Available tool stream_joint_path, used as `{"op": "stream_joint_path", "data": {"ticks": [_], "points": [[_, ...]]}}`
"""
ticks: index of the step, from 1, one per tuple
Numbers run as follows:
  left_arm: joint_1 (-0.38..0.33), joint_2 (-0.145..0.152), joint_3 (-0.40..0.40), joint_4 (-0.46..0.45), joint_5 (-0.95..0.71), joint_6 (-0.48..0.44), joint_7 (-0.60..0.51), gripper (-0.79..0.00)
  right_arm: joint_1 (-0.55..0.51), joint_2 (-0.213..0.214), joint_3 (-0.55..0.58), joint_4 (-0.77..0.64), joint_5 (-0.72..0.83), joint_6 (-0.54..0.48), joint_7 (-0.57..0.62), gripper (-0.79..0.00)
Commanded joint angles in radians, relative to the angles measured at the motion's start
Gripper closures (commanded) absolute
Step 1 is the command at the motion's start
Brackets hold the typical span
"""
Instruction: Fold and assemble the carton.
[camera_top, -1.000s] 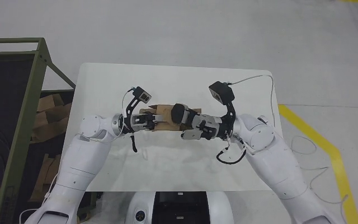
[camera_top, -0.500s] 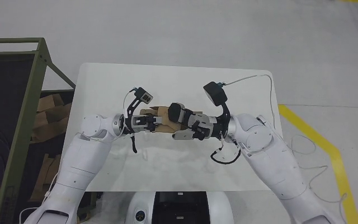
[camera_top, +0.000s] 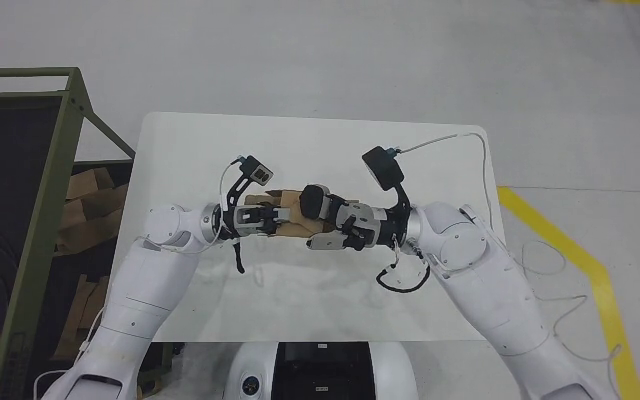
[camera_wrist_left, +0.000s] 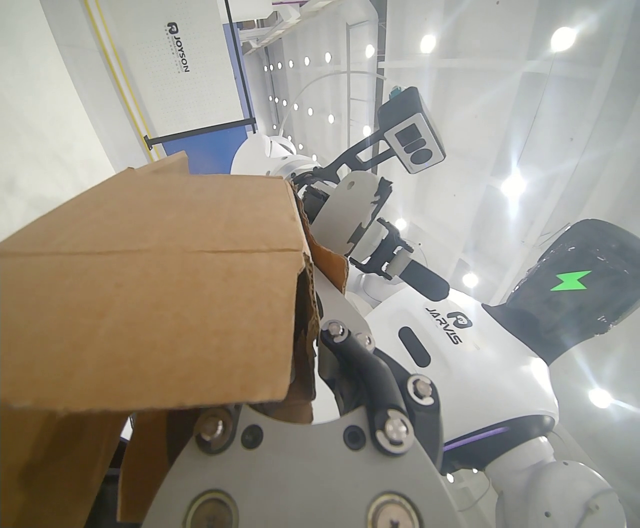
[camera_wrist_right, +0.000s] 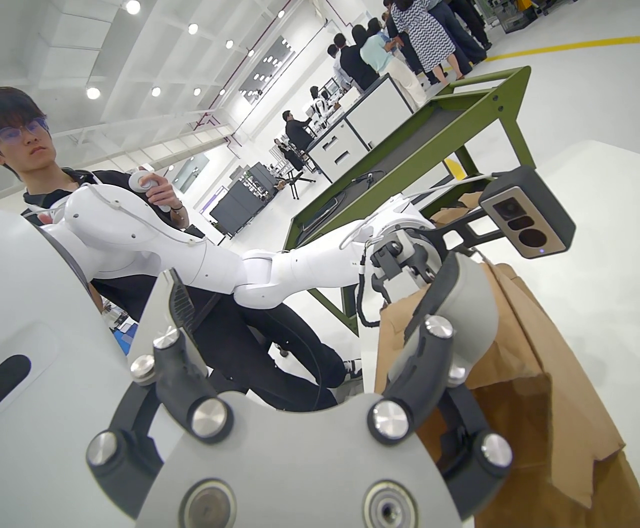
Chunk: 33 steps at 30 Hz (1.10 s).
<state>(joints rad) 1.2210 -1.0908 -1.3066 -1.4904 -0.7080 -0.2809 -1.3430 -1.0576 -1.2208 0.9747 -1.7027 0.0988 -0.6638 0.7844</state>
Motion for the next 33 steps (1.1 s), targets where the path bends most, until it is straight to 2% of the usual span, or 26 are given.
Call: {"op": "stream_joint_path", "data": {"ticks": [1, 13, 25, 33], "points": [[0.0, 0.0, 0.0, 0.0, -0.001, 0.0, 0.0, 0.0, -0.002, 0.001, 0.002, -0.001, -0.001, 0.0, -0.001, -0.785], [0.001, 0.003, 0.004, -0.001, -0.005, 0.004, 0.001, 0.0, -0.013, 0.008, 0.032, -0.02, -0.017, -0.034, -0.022, -0.785], [-0.005, 0.004, 0.002, 0.013, -0.062, 0.022, -0.026, 0.0, -0.099, 0.041, 0.181, -0.069, -0.03, -0.154, -0.052, -0.785], [-0.026, 0.0, 0.013, 0.054, -0.169, 0.078, -0.098, 0.0, -0.181, 0.062, 0.285, -0.141, -0.203, -0.156, -0.072, -0.785]]}}
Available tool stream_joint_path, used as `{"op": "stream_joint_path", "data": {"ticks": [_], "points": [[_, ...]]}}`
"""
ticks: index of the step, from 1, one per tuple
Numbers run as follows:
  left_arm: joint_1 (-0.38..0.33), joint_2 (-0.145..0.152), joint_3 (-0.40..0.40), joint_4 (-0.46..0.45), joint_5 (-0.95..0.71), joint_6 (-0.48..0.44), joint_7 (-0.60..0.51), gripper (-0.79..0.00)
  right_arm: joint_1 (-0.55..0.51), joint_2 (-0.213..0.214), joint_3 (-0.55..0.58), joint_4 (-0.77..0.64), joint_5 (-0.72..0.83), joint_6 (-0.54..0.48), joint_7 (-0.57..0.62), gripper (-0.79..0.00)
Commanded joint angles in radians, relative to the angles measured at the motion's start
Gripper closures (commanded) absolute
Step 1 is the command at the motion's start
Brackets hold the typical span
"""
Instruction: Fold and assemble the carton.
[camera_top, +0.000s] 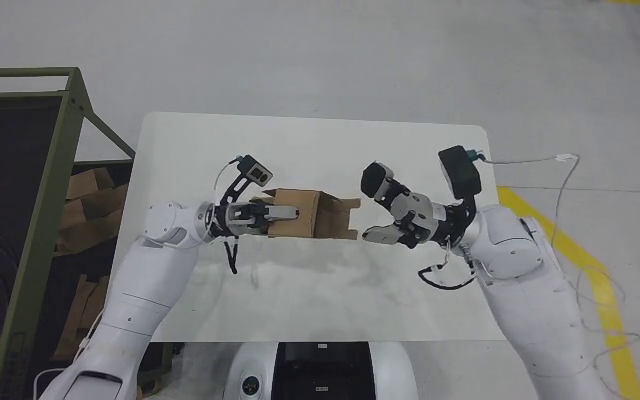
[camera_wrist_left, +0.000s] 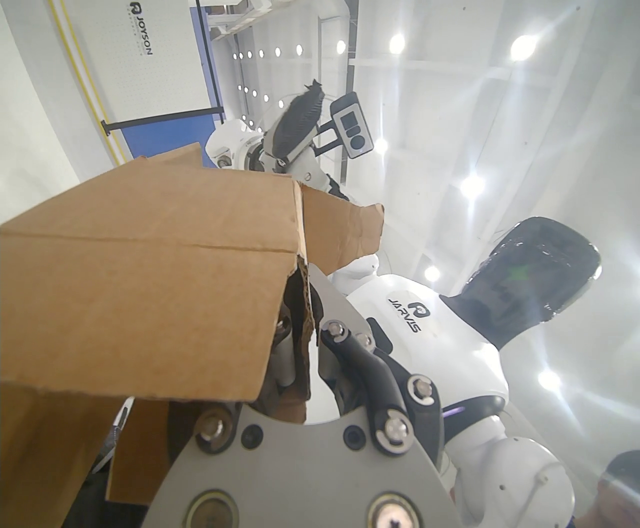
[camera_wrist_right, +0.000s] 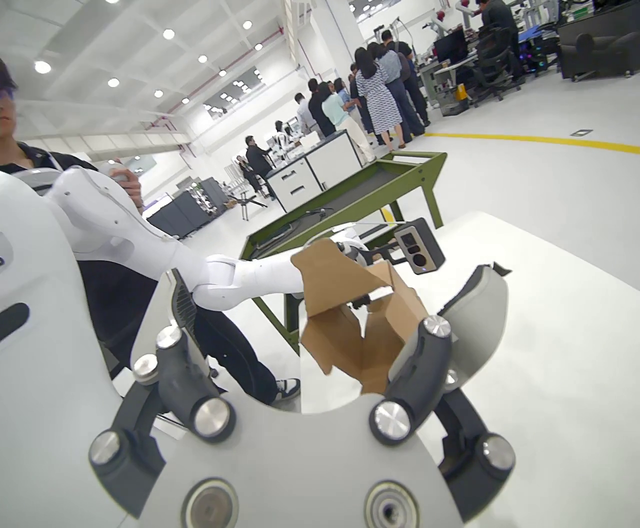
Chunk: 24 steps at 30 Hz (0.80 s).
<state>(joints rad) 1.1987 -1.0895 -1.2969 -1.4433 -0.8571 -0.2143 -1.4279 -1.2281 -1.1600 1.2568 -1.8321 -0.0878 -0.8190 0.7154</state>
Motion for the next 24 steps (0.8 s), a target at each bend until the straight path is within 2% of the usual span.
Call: {"op": "stream_joint_path", "data": {"ticks": [1, 11, 18, 24], "points": [[-0.007, -0.002, 0.004, 0.015, -0.034, 0.018, -0.021, 0.0, -0.02, 0.003, 0.003, -0.019, -0.018, -0.002, -0.003, -0.785], [-0.031, -0.008, 0.014, 0.056, -0.111, 0.058, -0.068, 0.0, -0.03, 0.005, 0.008, -0.027, -0.023, 0.011, -0.013, -0.785], [-0.034, -0.01, 0.024, 0.055, -0.117, 0.092, -0.074, 0.0, -0.026, 0.012, 0.005, -0.132, -0.281, -0.018, 0.015, -0.785], [-0.04, -0.012, 0.029, 0.059, -0.115, 0.097, -0.07, 0.0, -0.047, 0.012, 0.013, -0.198, -0.5, 0.029, -0.062, -0.785]]}}
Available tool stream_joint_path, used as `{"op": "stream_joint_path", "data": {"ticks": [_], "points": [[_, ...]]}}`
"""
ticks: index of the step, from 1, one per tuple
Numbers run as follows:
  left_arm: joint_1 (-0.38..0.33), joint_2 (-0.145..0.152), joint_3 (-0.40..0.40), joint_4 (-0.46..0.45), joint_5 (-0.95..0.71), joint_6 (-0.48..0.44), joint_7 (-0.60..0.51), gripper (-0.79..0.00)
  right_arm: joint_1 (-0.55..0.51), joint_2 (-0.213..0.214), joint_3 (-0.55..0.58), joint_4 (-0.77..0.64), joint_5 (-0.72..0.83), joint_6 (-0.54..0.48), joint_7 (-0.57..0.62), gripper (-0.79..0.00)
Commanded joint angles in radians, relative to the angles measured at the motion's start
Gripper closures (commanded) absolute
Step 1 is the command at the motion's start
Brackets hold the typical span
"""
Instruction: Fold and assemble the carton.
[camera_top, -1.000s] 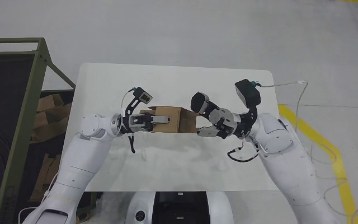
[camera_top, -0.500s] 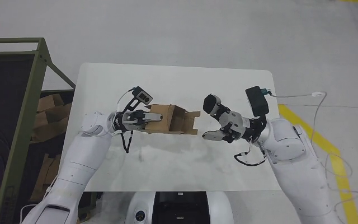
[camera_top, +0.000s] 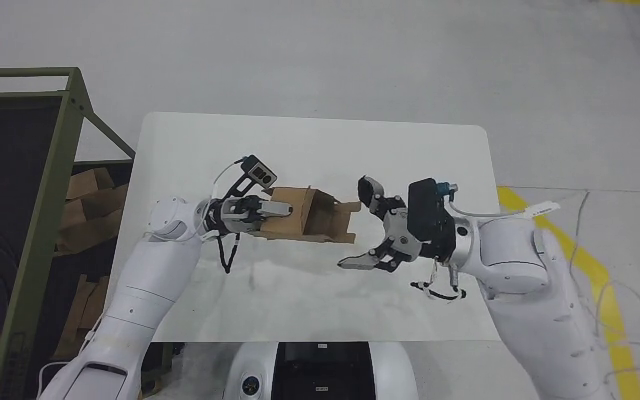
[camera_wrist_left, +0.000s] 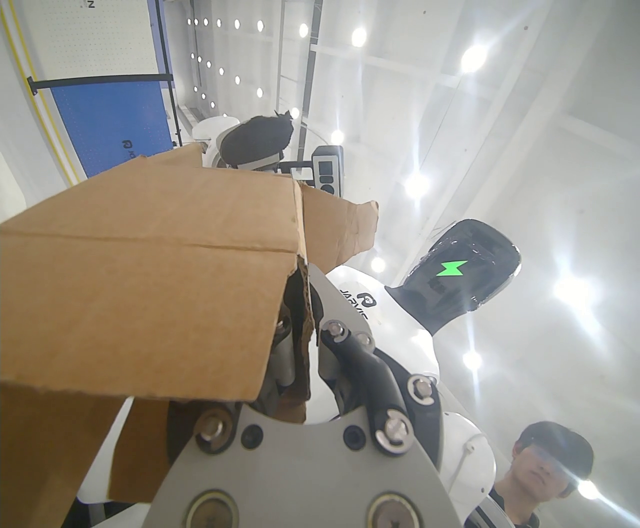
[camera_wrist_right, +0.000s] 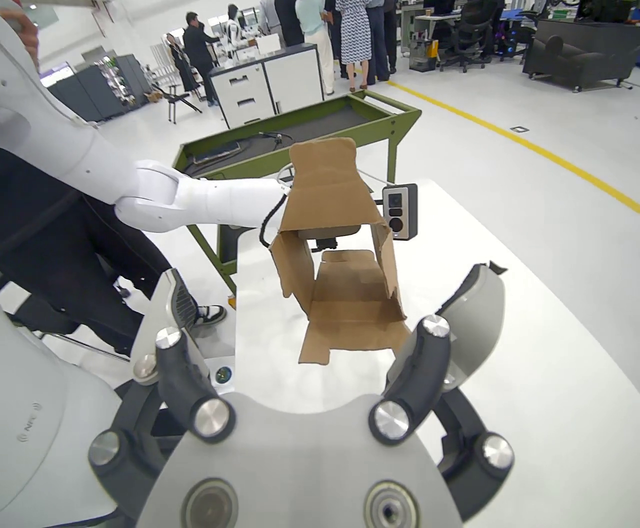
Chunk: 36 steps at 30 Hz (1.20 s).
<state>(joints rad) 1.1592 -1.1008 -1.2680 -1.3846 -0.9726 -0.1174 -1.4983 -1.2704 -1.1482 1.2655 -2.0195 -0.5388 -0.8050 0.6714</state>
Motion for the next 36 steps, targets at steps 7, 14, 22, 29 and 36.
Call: {"op": "stream_joint_path", "data": {"ticks": [7, 14, 22, 29, 36], "points": [[0.001, -0.001, 0.002, -0.005, 0.002, 0.004, -0.003, 0.0, -0.033, 0.0, -0.015, -0.071, -0.246, 0.079, -0.087, -0.785], [-0.001, -0.002, 0.004, -0.009, 0.007, 0.008, -0.01, 0.0, -0.018, -0.001, -0.06, -0.054, -0.296, 0.131, -0.091, -0.785], [0.0, -0.002, 0.006, -0.012, 0.015, 0.014, -0.022, 0.0, -0.016, -0.001, -0.071, -0.046, -0.319, 0.197, -0.12, -0.785], [-0.002, -0.002, 0.009, -0.014, 0.019, 0.015, -0.029, 0.0, -0.01, 0.0, -0.087, -0.045, -0.341, 0.231, -0.117, -0.785], [0.0, -0.003, 0.01, -0.015, 0.022, 0.014, -0.028, 0.0, -0.001, -0.002, -0.115, -0.063, -0.406, 0.292, -0.112, -0.785]]}}
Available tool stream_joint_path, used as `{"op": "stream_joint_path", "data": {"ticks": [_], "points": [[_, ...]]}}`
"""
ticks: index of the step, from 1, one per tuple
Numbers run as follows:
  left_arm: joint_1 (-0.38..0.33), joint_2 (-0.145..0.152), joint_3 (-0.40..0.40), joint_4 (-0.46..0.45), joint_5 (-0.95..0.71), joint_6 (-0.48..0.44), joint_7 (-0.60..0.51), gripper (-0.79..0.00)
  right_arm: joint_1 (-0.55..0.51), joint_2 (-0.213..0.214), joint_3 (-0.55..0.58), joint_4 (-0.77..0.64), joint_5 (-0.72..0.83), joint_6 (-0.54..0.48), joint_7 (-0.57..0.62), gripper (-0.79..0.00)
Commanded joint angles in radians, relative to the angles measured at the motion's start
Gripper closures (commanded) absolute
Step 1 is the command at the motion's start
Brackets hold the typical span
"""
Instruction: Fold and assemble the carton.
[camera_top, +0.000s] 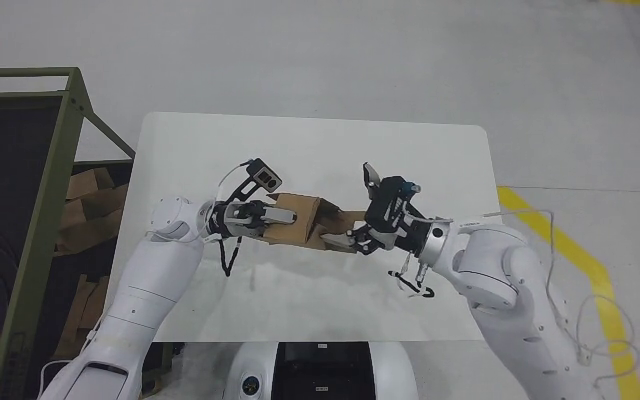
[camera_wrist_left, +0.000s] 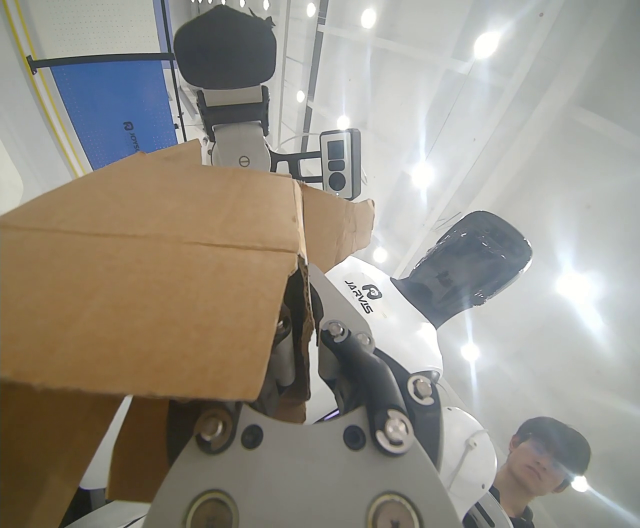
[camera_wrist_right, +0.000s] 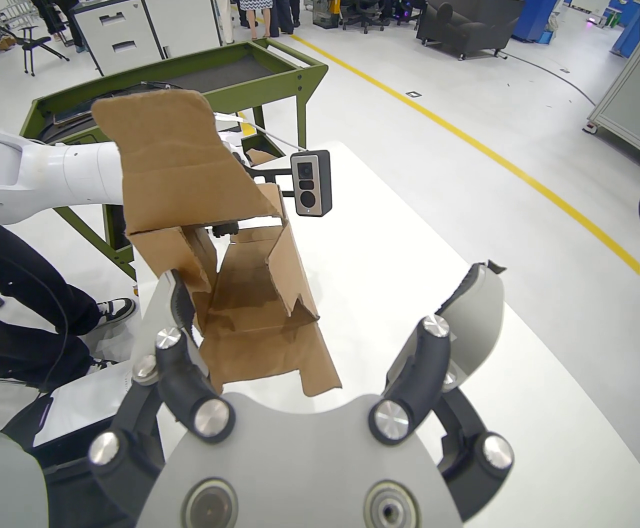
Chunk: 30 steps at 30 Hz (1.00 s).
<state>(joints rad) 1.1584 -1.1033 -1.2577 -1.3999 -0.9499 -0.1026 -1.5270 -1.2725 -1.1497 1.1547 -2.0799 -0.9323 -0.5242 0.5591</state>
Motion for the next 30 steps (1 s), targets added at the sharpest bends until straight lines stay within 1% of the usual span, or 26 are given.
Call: {"op": "stream_joint_path", "data": {"ticks": [1, 18, 30], "points": [[0.001, 0.0, 0.0, 0.0, -0.001, -0.001, 0.002, 0.0, 0.002, -0.001, -0.009, -0.005, -0.019, 0.019, -0.002, -0.785], [0.004, -0.001, 0.001, -0.009, 0.001, 0.0, 0.009, 0.0, 0.016, -0.005, -0.067, -0.023, -0.107, 0.077, -0.009, -0.785], [0.006, -0.003, -0.002, -0.006, -0.002, -0.012, 0.017, 0.0, 0.035, -0.01, -0.106, -0.018, -0.121, 0.071, -0.018, -0.785]]}}
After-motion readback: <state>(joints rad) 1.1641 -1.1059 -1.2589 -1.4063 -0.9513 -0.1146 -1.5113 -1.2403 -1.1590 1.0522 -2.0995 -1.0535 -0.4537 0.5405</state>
